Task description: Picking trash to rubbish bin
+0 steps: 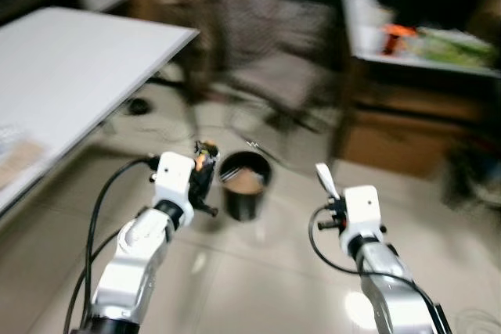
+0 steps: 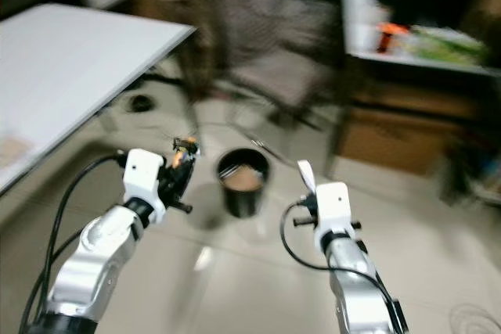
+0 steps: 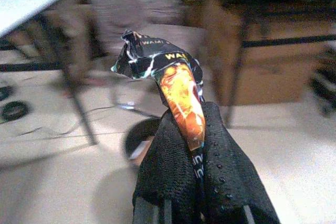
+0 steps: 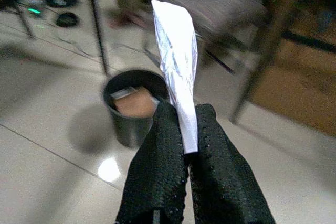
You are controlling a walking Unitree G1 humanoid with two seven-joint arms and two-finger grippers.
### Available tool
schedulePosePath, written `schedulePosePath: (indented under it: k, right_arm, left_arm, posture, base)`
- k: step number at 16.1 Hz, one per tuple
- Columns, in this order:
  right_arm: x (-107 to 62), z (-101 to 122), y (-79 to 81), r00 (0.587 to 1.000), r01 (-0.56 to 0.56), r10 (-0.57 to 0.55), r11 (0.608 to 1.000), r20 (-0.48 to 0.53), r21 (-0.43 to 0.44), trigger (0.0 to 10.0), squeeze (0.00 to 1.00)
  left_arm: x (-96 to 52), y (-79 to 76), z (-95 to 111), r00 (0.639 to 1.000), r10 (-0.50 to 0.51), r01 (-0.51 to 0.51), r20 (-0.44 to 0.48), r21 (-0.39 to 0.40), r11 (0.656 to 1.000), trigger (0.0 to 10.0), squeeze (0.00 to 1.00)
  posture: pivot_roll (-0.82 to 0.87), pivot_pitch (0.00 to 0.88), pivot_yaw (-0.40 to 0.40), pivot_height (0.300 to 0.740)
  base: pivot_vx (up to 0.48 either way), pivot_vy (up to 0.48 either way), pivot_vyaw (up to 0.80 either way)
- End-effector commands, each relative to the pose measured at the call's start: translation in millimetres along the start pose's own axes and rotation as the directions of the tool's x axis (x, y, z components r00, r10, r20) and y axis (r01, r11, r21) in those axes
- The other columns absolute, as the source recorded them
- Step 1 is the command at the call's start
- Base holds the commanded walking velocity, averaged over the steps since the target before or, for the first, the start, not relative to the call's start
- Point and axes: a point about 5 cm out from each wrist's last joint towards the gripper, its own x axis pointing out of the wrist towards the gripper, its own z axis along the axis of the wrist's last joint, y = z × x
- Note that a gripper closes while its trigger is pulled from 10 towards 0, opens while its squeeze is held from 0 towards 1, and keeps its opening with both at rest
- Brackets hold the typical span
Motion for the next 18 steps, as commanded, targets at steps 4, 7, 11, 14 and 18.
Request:
schedulePosePath:
  k: [4,7,11,14,18]
  right_arm:
    - [0.0,-2,-1.0,1.000,0.001,-0.001,1.000,0.000,0.010,10.0,0.00]
    - [2.2,0,-1.3,1.000,0.011,-0.011,1.000,0.008,0.013,10.0,0.00]
    - [3.1,3,1.4,1.000,-0.019,0.019,1.000,0.023,0.007,10.0,0.00]
    - [2.1,0,9.9,0.996,-0.088,0.088,0.996,0.010,0.020,10.0,0.00]
    - [5.4,-3,16.8,0.995,-0.095,0.095,0.995,-0.010,0.013,10.0,0.00]
  left_arm:
    - [4.9,4.2,1,1.000,-0.003,0.003,-0.005,0.013,1.000,10.0,0.00]
    - [8.1,9.0,1,1.000,0.007,-0.007,-0.005,0.009,1.000,10.0,0.00]
    - [8.6,13.5,-3,0.999,0.031,-0.031,-0.019,-0.002,1.000,10.0,0.00]
    - [6.5,14.7,-3,0.999,0.037,-0.037,-0.018,0.000,0.999,10.0,0.00]
    - [2.8,18.7,-6,0.998,0.047,-0.047,-0.029,0.010,0.999,10.0,0.00]
  posture:
    - [-0.07,0.000,-0.003,0.740]
    - [-0.07,0.000,0.008,0.740]
    - [-0.08,0.000,0.009,0.740]
    - [-0.06,0.000,0.000,0.740]
    - [-0.05,0.000,-0.001,0.740]
  base:
    - [0.402,0.000,0.00]
    - [0.406,0.000,0.00]
    - [0.407,0.000,0.00]
    - [0.407,0.000,0.00]
    - [0.406,0.000,0.40]
